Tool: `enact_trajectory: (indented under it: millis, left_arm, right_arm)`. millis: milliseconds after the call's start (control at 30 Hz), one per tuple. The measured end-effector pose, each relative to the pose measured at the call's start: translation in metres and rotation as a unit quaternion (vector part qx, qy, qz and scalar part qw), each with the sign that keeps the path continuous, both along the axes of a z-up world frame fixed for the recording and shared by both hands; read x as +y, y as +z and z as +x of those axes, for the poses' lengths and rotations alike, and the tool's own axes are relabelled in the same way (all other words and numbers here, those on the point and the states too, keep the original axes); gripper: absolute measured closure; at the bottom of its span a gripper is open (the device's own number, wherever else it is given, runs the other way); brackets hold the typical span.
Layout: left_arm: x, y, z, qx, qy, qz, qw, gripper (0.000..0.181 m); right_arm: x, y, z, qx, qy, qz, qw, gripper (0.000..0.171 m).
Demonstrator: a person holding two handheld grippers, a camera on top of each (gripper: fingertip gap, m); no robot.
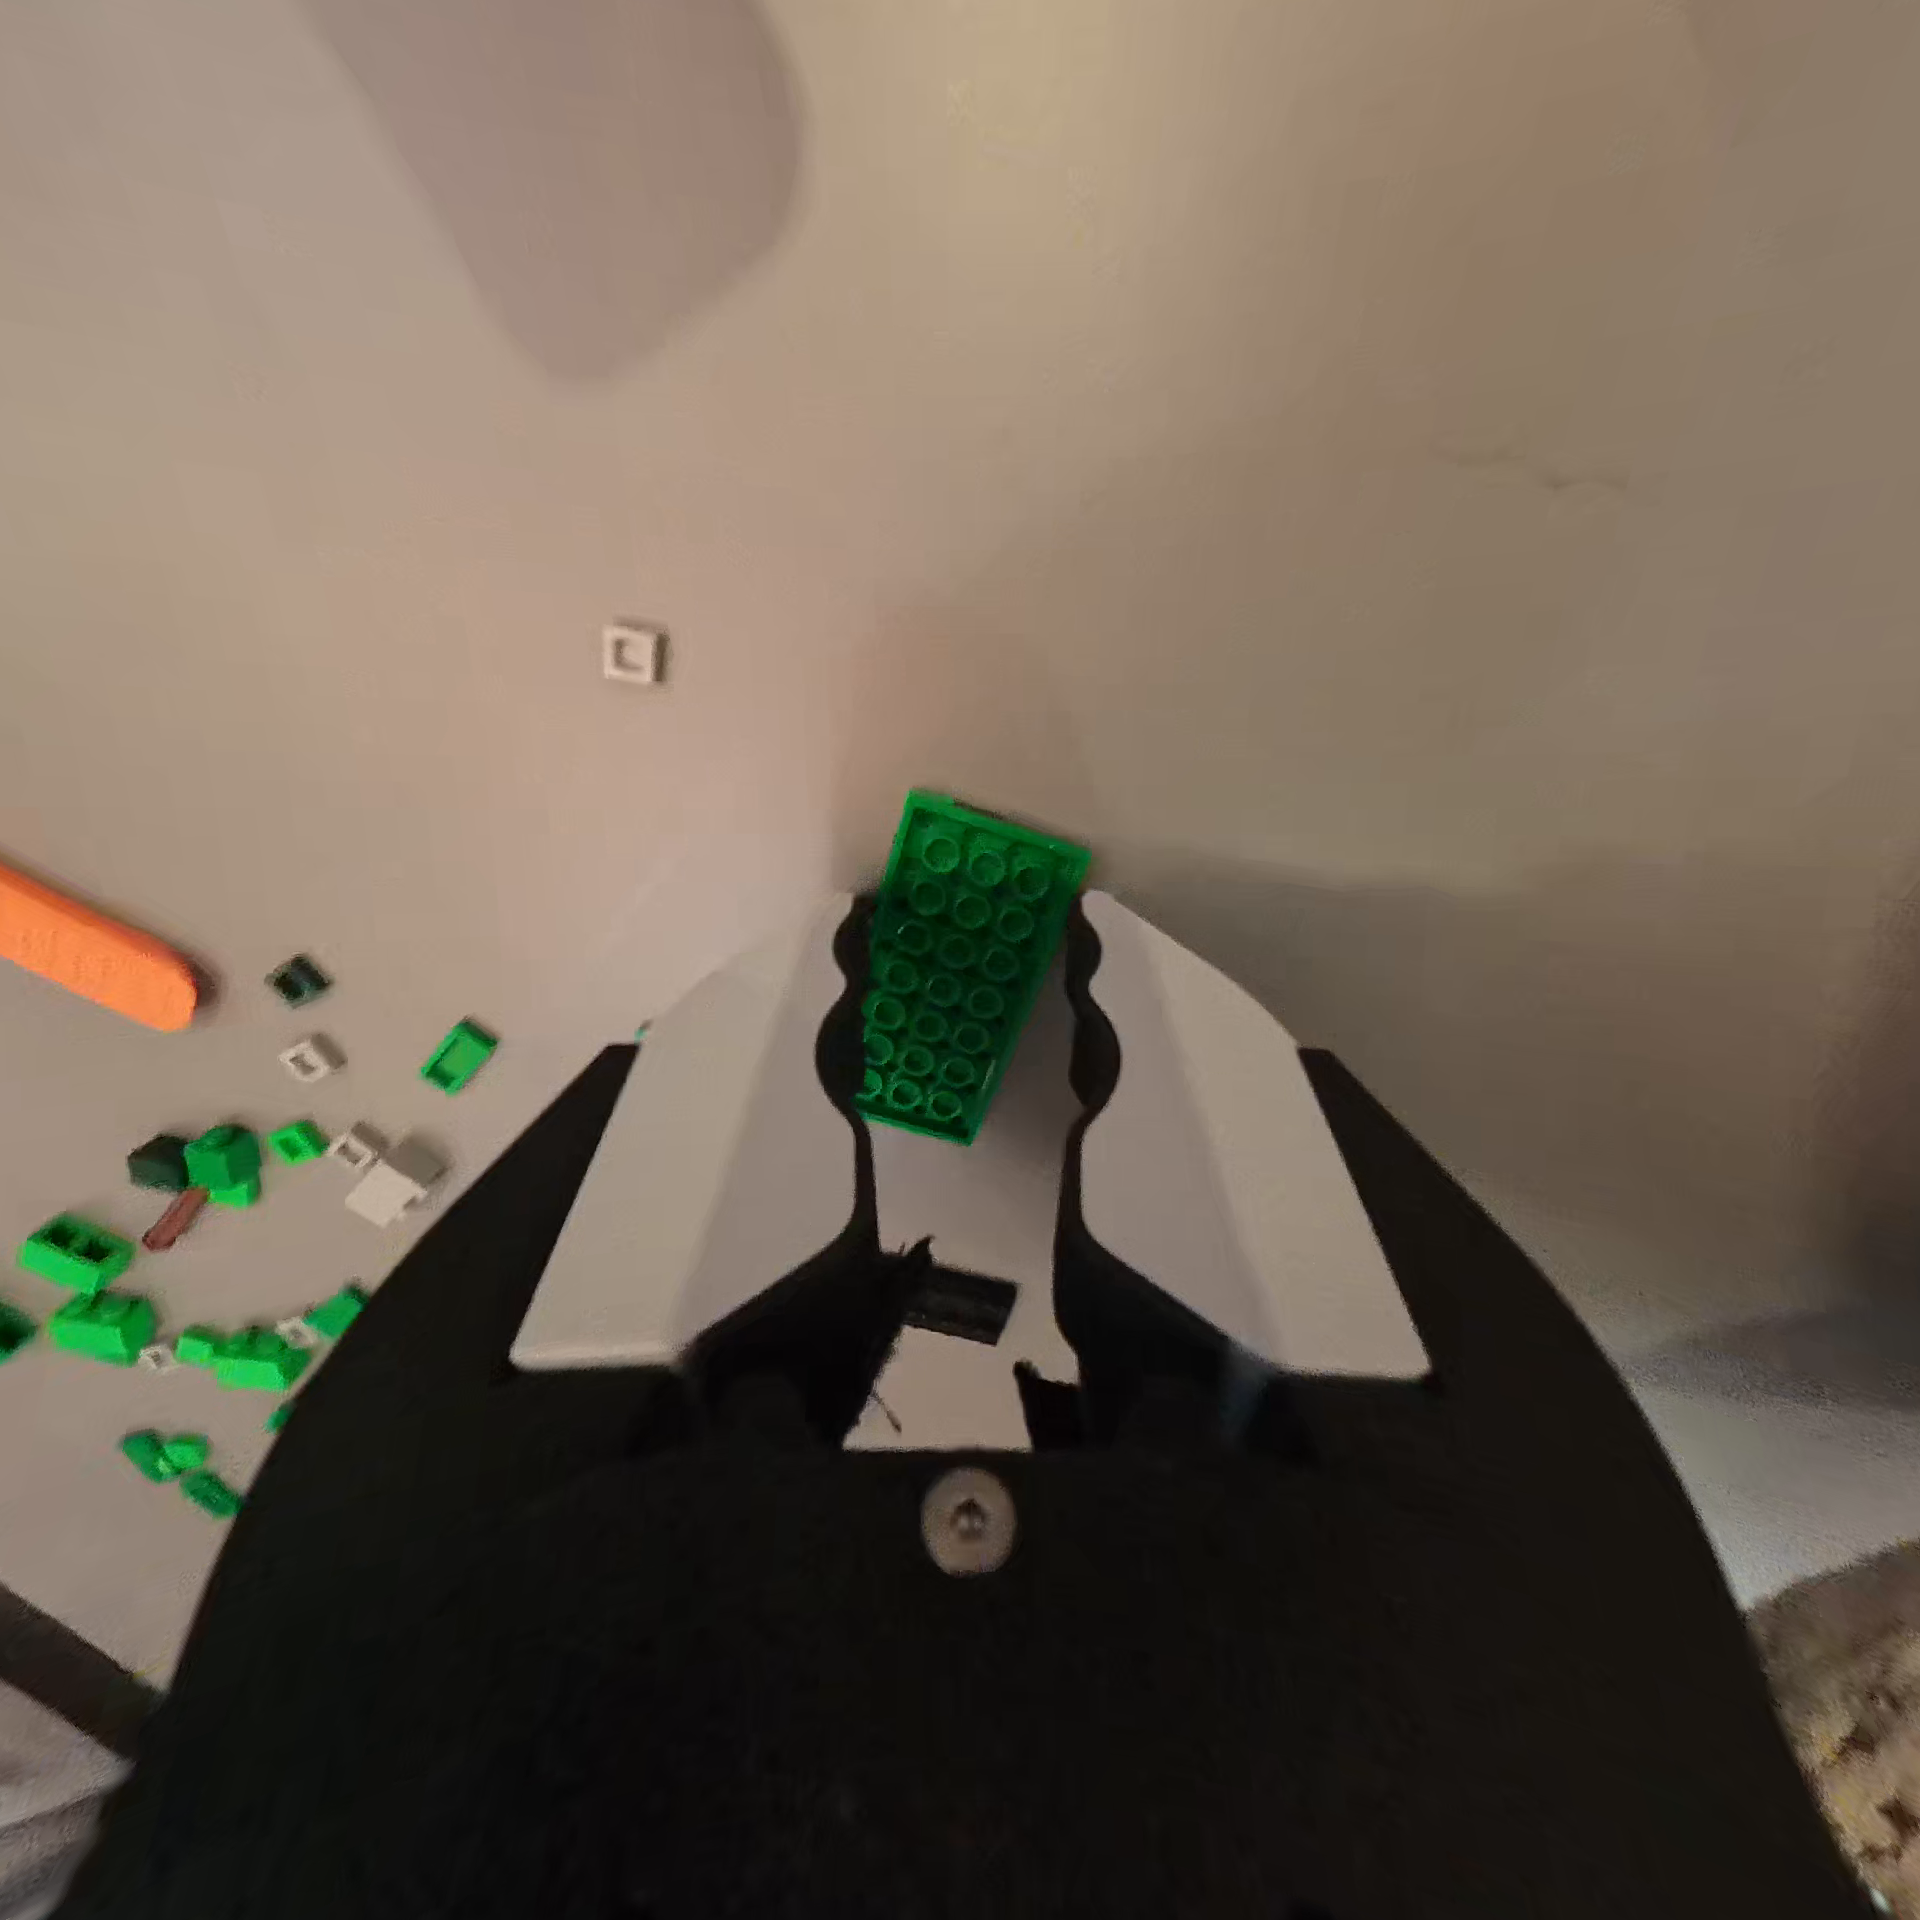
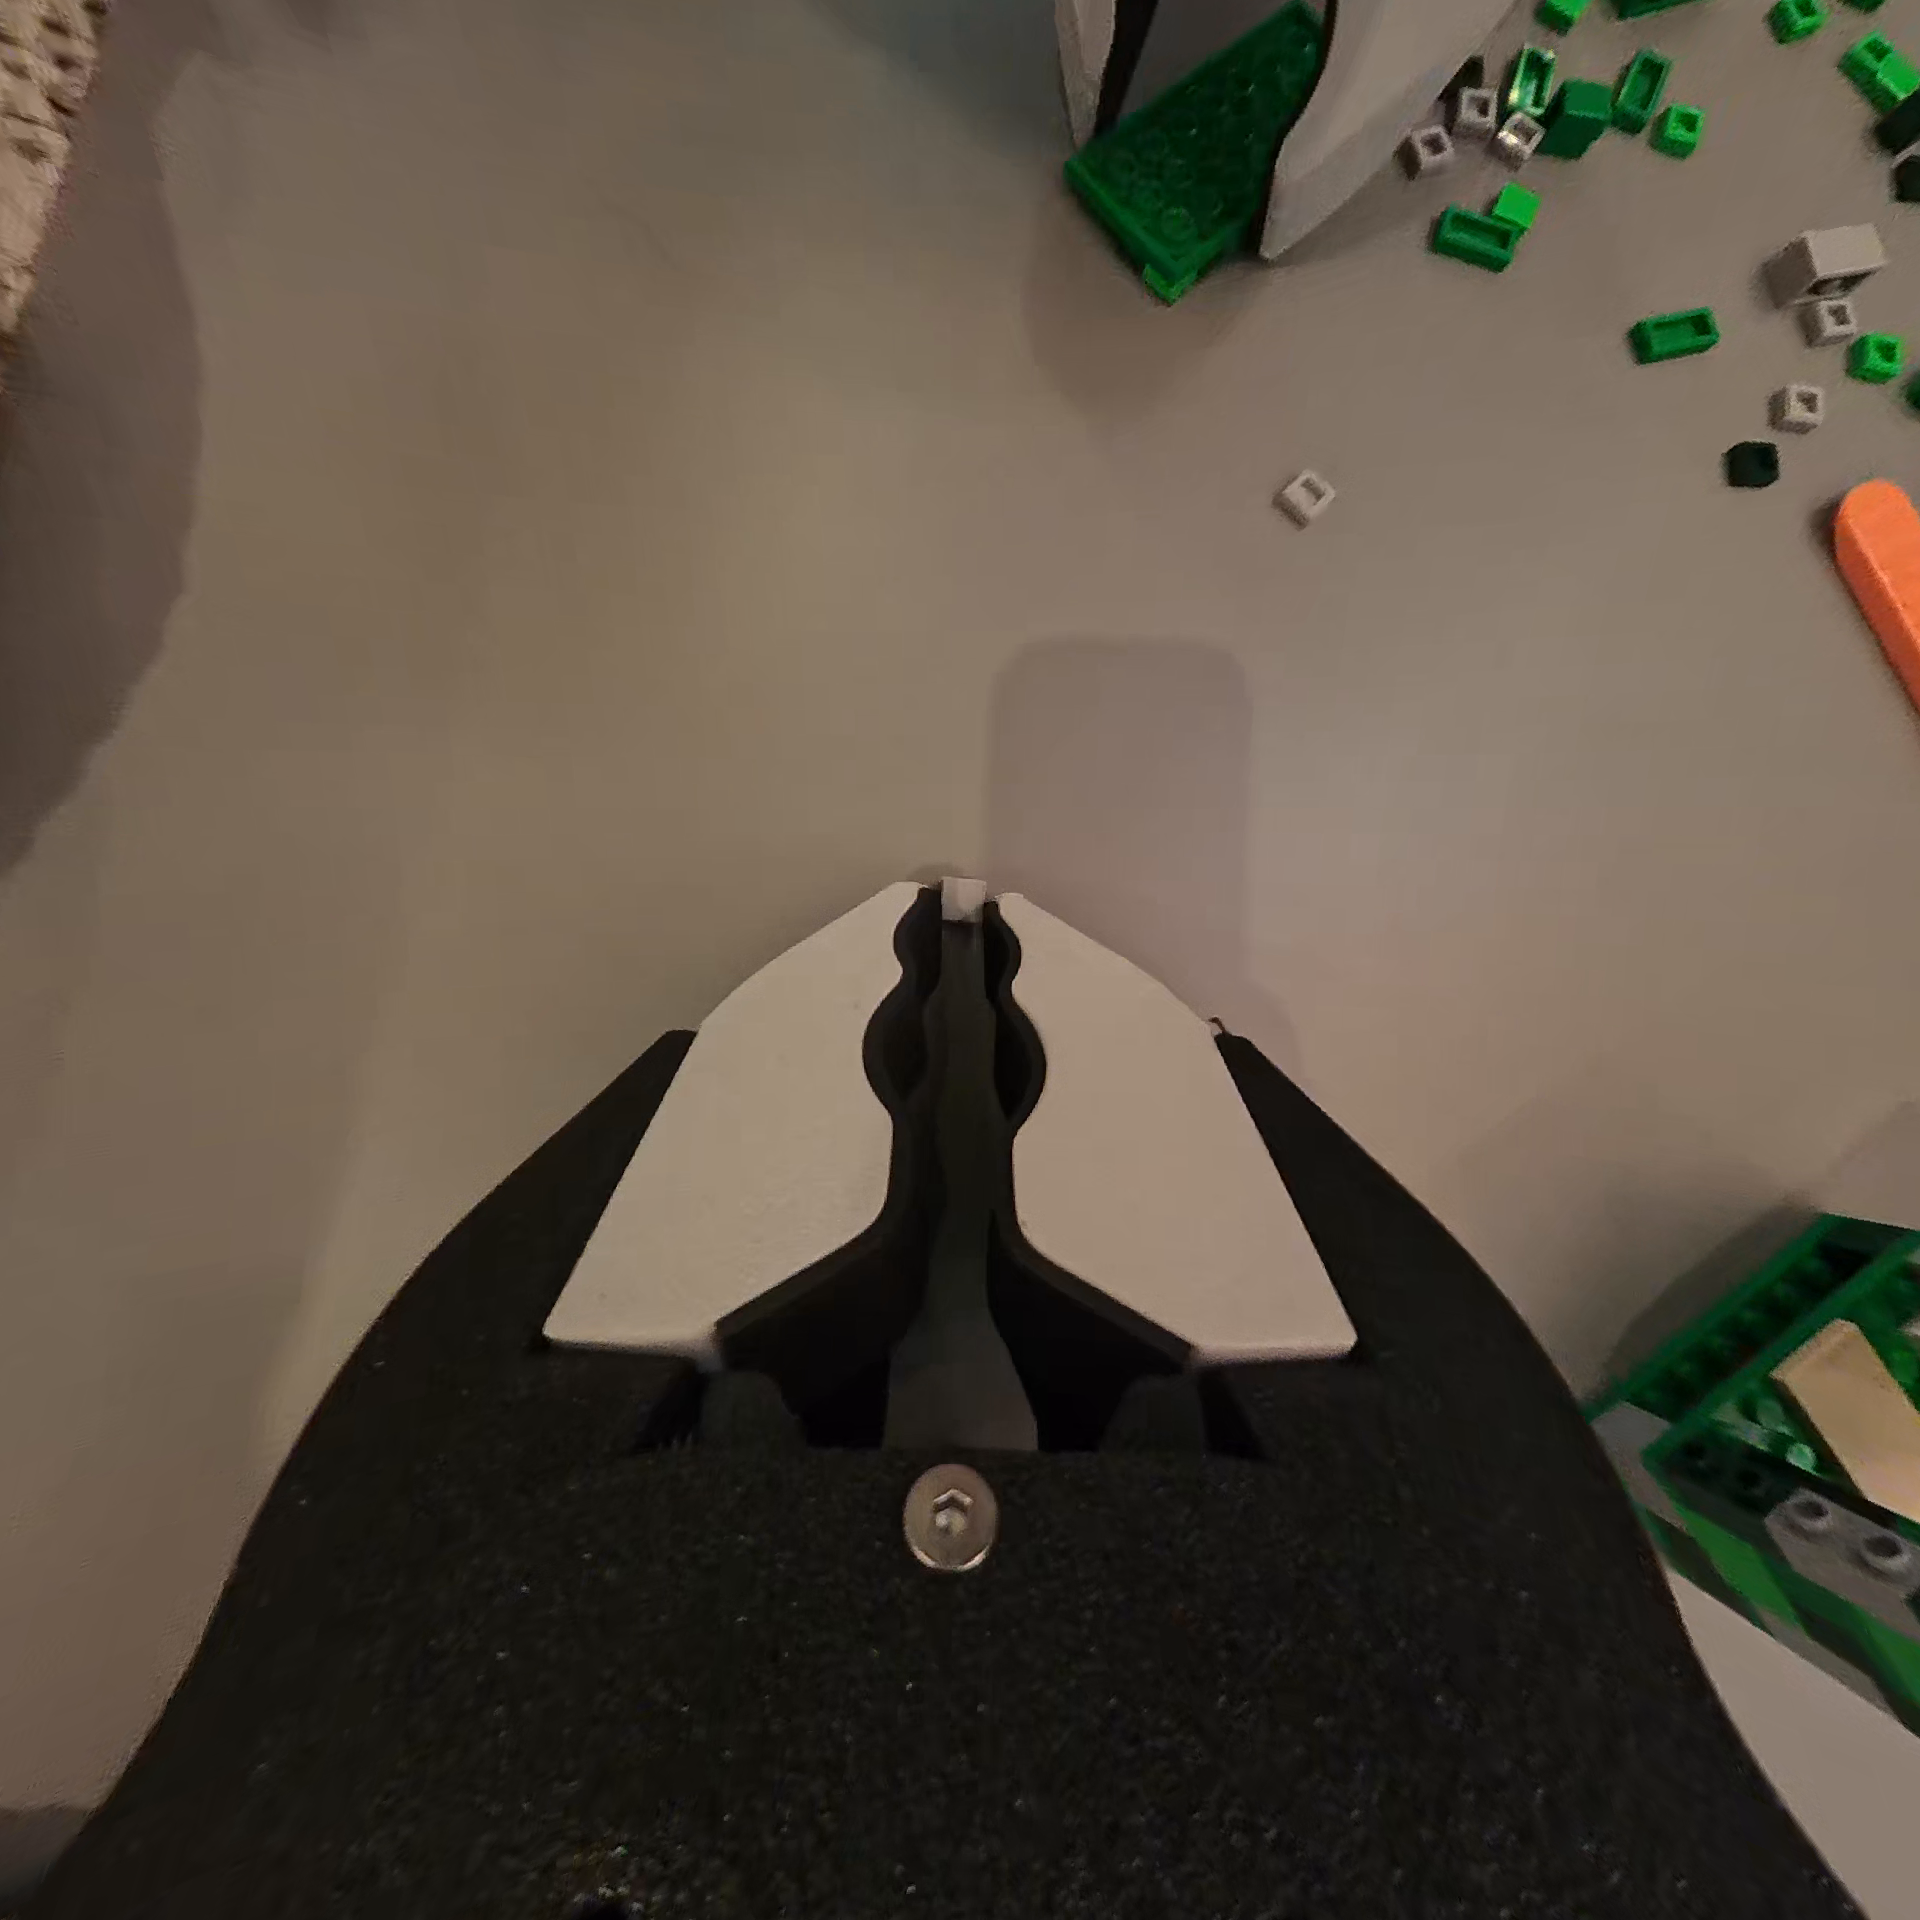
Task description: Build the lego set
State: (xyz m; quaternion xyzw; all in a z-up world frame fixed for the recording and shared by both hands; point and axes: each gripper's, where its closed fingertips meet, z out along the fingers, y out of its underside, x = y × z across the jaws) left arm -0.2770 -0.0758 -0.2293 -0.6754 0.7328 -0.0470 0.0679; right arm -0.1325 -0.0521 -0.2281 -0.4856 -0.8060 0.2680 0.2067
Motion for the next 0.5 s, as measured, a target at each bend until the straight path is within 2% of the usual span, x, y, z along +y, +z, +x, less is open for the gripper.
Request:
enact_trajectory:
  millis: [100,167,200,267,333,400,500]
  left_arm:
    - [0.023,0.011,-0.003,-0.068,0.055,0.092,0.992,0.146]
    - [0.037,0.035,0.007,-0.188,0.126,0.136,0.965,0.146]
    - [0.040,0.052,0.014,-0.264,0.157,0.148,0.940,0.146]
    - [0.046,0.097,0.022,-0.422,0.202,0.183,0.865,0.146]
    - [0.043,0.146,0.024,-0.577,0.224,0.176,0.766,0.146]
    - [0.032,0.184,0.025,-0.713,0.226,0.104,0.655,0.147]
    - [0.017,0.204,0.029,-0.826,0.200,-0.041,0.526,0.147]
  right_arm:
    - [0.004,0.000,-0.001,0.007,0.005,0.012,1.000,0.164]
    - [0.007,0.002,-0.001,0.019,0.006,0.016,1.000,0.153]
    - [0.008,0.004,-0.001,0.029,0.006,0.016,0.999,0.148]
    - [0.017,0.018,-0.004,0.067,-0.005,0.033,0.997,0.137]
    - [0.023,0.040,-0.009,0.120,-0.019,0.044,0.992,0.136]
    - [0.027,0.075,-0.020,0.221,-0.049,0.048,0.973,0.135]
    - [0.024,0.130,-0.031,0.400,-0.099,0.075,0.908,0.135]
